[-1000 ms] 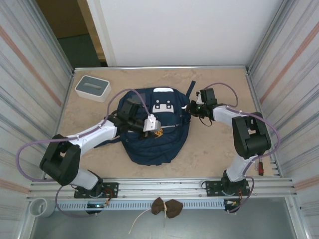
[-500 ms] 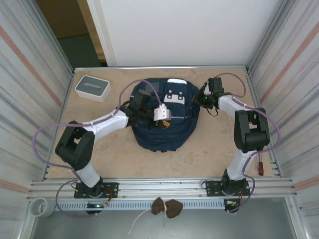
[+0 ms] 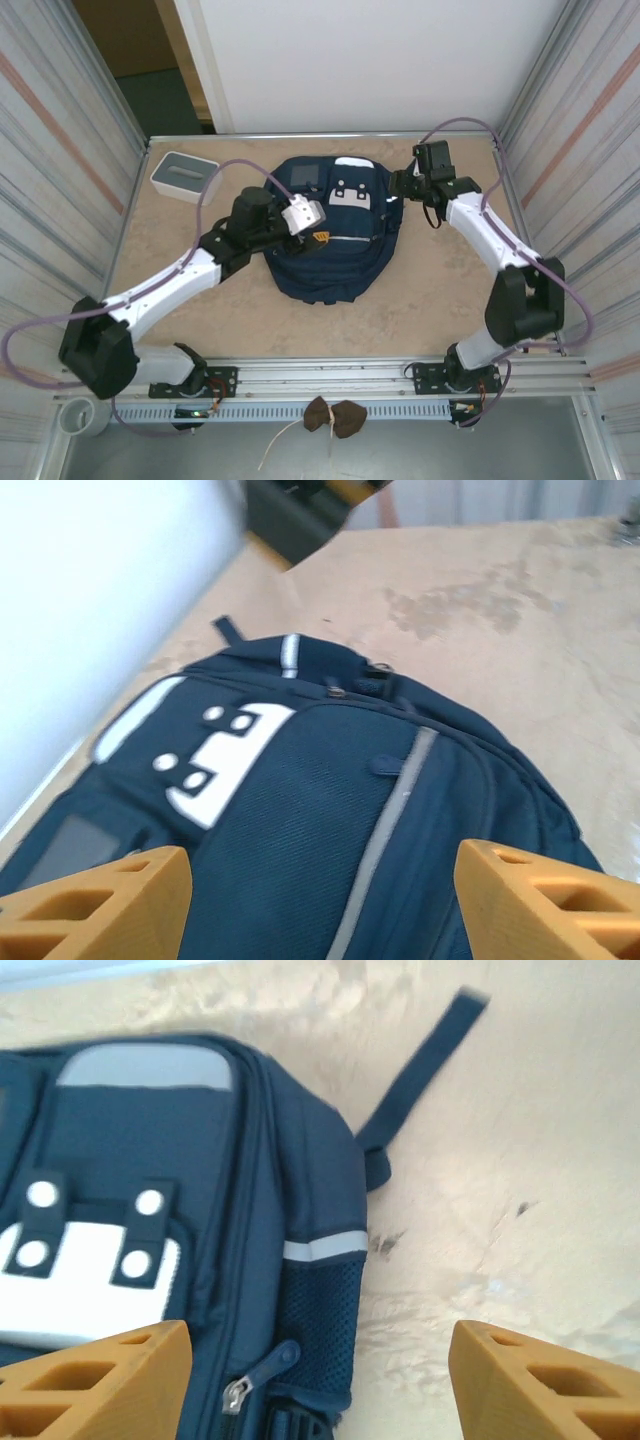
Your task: Pack the student bag
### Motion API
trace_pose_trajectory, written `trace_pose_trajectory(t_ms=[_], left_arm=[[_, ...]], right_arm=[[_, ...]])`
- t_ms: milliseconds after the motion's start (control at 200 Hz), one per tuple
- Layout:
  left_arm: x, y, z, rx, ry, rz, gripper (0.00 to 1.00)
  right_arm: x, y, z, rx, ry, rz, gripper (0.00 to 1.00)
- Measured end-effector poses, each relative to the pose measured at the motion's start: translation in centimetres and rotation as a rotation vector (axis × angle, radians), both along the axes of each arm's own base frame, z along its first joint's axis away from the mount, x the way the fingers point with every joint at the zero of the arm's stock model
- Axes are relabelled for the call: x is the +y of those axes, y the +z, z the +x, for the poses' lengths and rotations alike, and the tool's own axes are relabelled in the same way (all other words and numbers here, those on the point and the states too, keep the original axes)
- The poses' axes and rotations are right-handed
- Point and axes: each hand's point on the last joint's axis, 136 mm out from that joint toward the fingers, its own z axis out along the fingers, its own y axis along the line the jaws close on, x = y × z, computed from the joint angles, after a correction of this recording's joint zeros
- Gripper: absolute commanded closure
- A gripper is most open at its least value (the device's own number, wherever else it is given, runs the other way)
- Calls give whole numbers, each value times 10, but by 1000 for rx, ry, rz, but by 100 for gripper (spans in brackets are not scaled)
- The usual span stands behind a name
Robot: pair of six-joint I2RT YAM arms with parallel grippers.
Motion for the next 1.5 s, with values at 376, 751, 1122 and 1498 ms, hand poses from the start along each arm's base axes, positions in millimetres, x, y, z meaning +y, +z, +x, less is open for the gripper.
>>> trace_pose_trajectory(t_ms=[376, 751, 1122, 1498], left_arm=[[135, -2, 17, -117, 564, -76, 1], [248, -70, 24, -79, 998, -39, 1], [280, -139, 45, 77, 1046, -91, 1], [283, -152, 71, 148, 992, -247, 1]], right_arm=[[-44, 55, -76, -269, -137, -285, 1], [-118, -62, -105, -178, -342, -349, 1], [-119, -124, -77, -182, -271, -280, 1], [-121, -135, -46, -264, -183, -159, 1]])
